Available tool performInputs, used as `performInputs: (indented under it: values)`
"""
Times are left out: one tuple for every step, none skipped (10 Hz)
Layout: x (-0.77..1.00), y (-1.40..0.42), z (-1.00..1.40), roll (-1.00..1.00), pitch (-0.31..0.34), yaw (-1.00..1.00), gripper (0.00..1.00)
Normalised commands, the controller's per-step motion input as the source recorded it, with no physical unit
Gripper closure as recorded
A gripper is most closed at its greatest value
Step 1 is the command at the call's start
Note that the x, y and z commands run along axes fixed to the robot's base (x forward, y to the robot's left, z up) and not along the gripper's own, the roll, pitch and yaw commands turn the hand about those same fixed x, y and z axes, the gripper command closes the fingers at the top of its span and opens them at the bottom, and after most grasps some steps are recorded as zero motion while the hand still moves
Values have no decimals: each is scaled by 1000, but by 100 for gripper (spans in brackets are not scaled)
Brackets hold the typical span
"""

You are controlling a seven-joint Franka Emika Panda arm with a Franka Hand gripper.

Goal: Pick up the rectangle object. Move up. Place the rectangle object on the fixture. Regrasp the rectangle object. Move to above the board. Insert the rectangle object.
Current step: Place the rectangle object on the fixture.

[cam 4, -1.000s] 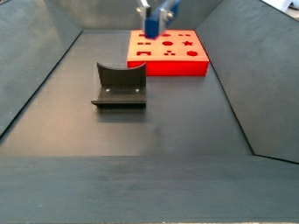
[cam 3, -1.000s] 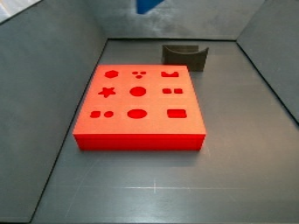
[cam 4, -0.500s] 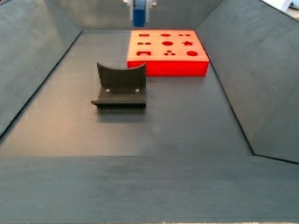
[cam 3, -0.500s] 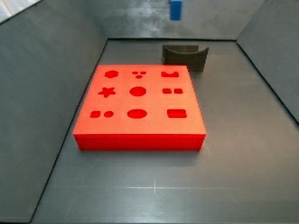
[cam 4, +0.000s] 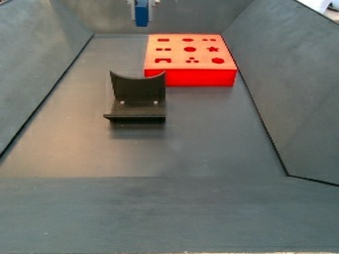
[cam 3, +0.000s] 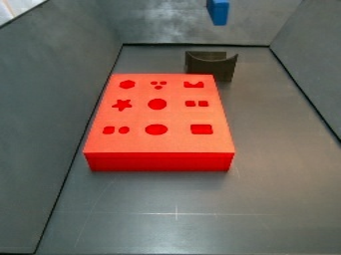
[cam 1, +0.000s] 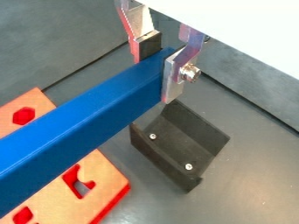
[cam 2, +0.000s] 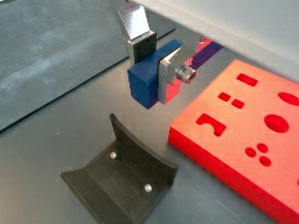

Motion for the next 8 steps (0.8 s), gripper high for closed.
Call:
performInputs:
  values:
    - [220,1000,-116,-1000,181,144,100]
    - [177,984,-87,-1000,191,103,100]
    - [98,757,-37,-1000,223,75,100]
    - [52,585,-33,-1000,244,53,100]
    - [38,363,-19,-1000,253,8,100]
    - [51,252,-15,-1000,262,-18,100]
    - [85,82,-22,-767,232,-65,100]
    - [89,65,-21,-573,202,-91,100]
